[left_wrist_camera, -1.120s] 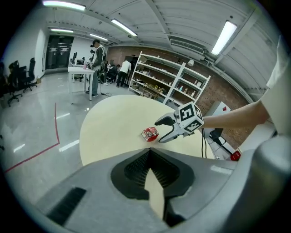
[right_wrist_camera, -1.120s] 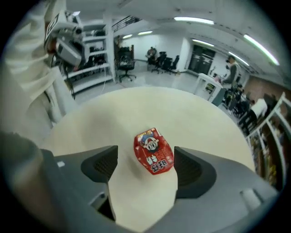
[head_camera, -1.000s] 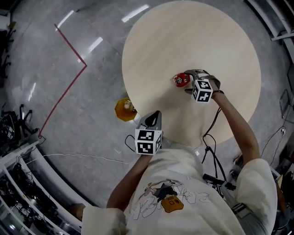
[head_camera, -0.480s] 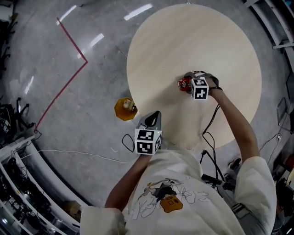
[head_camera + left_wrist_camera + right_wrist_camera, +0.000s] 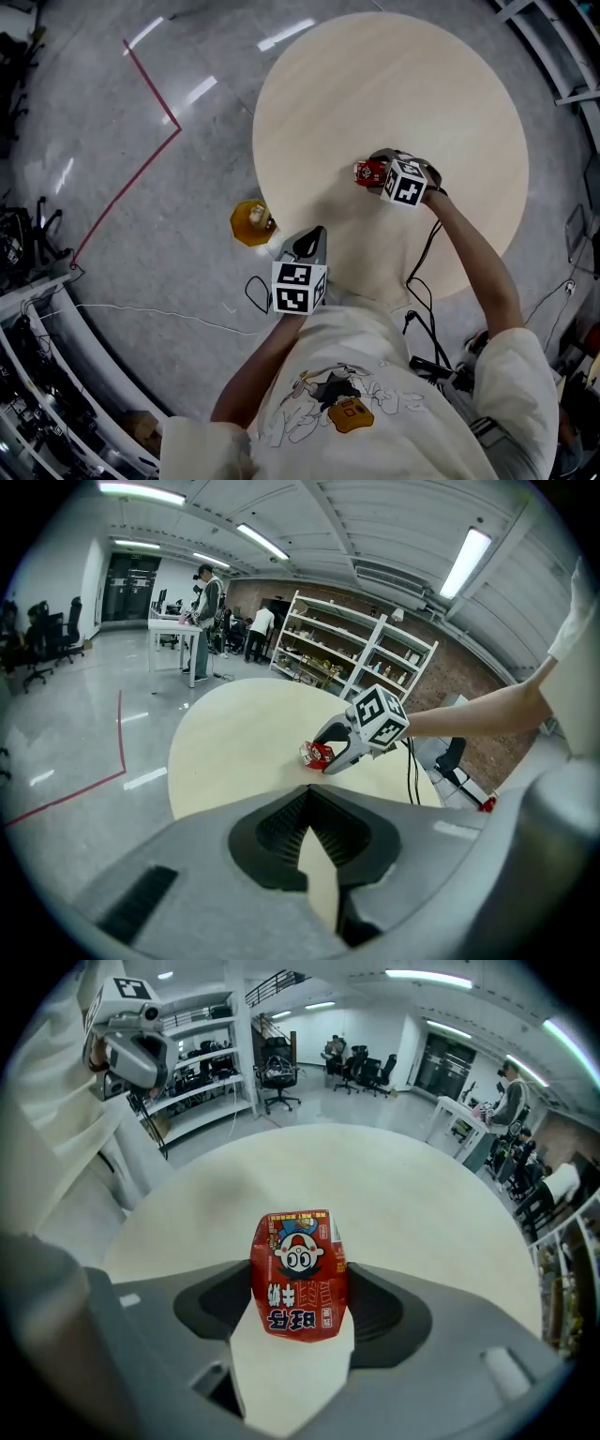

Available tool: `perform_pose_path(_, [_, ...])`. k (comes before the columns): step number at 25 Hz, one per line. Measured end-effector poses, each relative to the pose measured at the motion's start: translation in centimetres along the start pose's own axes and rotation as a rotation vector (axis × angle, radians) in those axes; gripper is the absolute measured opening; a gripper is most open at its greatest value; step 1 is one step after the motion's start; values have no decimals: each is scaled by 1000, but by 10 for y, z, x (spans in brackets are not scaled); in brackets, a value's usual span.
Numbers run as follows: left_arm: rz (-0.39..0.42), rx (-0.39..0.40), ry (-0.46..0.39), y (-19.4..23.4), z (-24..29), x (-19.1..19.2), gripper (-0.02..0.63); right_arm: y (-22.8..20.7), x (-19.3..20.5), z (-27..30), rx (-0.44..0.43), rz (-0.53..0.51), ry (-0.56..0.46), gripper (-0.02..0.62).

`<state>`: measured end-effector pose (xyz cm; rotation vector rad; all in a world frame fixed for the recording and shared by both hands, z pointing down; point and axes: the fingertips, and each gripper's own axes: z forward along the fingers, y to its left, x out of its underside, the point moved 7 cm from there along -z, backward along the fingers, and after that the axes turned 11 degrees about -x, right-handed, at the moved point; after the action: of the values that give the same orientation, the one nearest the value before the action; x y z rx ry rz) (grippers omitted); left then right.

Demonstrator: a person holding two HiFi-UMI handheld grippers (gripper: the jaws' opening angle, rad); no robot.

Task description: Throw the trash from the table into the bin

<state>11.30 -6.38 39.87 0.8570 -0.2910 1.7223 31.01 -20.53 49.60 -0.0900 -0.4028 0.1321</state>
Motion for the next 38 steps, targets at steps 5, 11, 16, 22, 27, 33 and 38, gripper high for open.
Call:
perform_pose_path(5, [9, -8, -25, -29, -7, 19, 6, 32, 8, -14, 19, 85, -126, 325])
perform_pose_path(11, [20, -26, -47, -58, -19, 40, 6, 70, 17, -30, 36, 174, -257, 325])
perform_pose_path(16, [26, -34, -65, -93, -33, 65, 6, 125, 30, -44, 39, 258, -373, 325])
perform_pose_path(22, [24, -57, -110, -141, -51, 80, 6, 181, 54, -64, 23, 355, -466, 325])
perform_pose_path(27, [12, -93, -123, -161, -67, 103, 6, 215, 68, -60, 3, 418, -504, 325])
perform_pose_path(33, [-22, -150, -130, -162, -82, 116, 6, 240, 71, -51, -73, 468, -552, 325])
perform_pose_path(38, [-38, -178, -118, -161, -88, 126, 6, 250, 69, -51, -115, 470, -558, 325])
